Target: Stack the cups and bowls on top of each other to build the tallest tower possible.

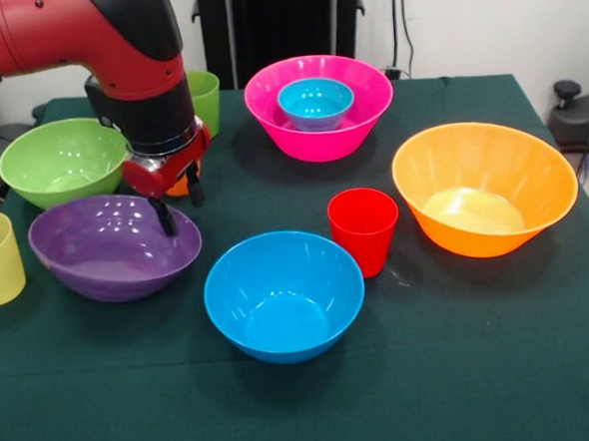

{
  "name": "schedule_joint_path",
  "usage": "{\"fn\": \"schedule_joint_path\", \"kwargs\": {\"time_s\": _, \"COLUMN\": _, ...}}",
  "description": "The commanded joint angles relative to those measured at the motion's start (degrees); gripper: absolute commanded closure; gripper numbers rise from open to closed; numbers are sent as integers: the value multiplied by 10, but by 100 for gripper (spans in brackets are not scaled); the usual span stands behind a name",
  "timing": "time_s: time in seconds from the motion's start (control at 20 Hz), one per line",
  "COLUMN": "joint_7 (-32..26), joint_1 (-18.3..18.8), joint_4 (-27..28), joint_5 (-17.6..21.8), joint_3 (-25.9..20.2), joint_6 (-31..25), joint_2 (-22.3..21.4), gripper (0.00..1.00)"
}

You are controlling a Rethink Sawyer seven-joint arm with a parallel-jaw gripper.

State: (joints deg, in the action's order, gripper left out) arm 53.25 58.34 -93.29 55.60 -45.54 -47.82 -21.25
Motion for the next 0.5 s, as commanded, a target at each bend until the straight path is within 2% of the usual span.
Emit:
{"fn": "schedule_joint_path", "kwargs": {"time_s": 0.05, "joint_7": -172, "joint_1": -22, "joint_4": 46, "joint_5": 62, "joint_3": 11, "joint_6": 32, "joint_2": 39, "gripper": 0}}
{"fn": "schedule_joint_path", "kwargs": {"time_s": 0.5, "joint_7": -173, "joint_1": -24, "joint_4": 60, "joint_5": 78, "joint_3": 16, "joint_6": 43, "joint_2": 51, "gripper": 0}}
